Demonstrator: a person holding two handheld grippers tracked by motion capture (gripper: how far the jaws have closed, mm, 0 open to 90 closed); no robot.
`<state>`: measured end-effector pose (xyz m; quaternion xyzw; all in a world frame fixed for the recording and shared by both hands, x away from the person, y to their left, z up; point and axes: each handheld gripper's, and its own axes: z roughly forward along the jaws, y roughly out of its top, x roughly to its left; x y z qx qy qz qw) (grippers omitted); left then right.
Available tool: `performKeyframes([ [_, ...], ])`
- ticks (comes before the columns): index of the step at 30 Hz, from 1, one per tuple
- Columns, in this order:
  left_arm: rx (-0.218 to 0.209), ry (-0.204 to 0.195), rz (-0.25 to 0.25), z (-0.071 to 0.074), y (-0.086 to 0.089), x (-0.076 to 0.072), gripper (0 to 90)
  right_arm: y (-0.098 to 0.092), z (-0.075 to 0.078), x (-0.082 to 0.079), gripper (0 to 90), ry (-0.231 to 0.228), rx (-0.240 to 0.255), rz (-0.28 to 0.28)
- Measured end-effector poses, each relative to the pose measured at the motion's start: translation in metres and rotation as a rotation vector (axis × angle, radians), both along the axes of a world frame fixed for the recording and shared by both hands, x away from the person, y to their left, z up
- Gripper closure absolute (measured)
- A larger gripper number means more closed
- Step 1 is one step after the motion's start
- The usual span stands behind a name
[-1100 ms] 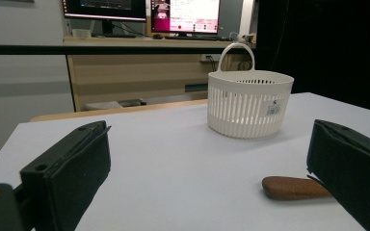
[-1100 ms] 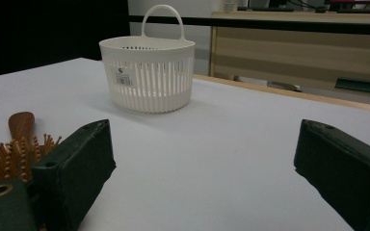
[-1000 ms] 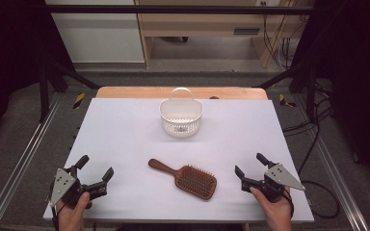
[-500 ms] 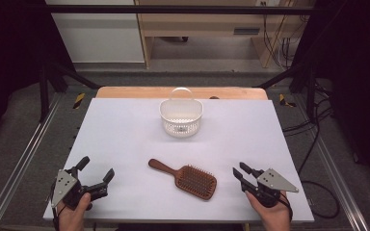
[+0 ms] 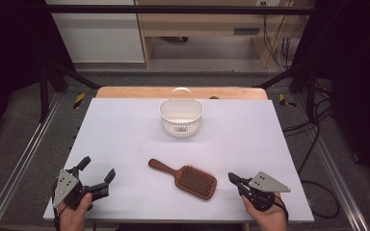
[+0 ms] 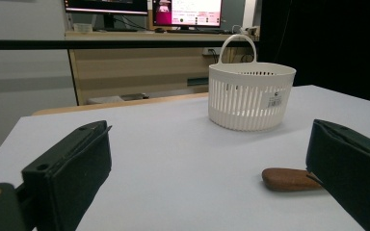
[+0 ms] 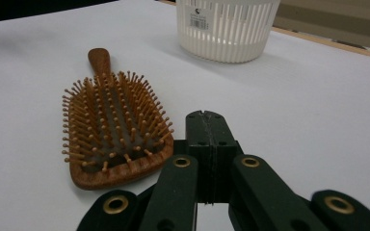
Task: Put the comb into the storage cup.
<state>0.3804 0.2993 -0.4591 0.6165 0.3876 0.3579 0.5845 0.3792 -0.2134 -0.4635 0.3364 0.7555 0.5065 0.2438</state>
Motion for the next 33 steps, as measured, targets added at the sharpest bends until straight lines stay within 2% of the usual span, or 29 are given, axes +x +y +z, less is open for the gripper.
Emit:
performKeyframes([
  [8, -0.003, 0.006, 0.005, -0.001, 0.0, 0.001, 2.1, 0.009, -0.001, -0.001, 90.0, 0.039, -0.022, 0.059],
  [14, 0.009, -0.001, -0.005, 0.001, -0.002, 0.0, 2.1, 0.019, -0.005, -0.003, 90.0, 0.082, -0.073, 0.1],
  [21, 0.006, -0.003, 0.002, 0.001, -0.001, -0.001, 2.1, 0.029, -0.009, -0.006, 90.0, 0.111, -0.101, 0.142],
  [28, 0.008, -0.003, -0.002, 0.001, -0.001, -0.001, 2.1, 0.035, -0.014, -0.006, 90.0, 0.135, -0.132, 0.153],
  [33, 0.012, -0.005, -0.006, 0.001, -0.003, -0.001, 2.1, 0.039, -0.016, -0.003, 90.0, 0.149, -0.165, 0.137],
])
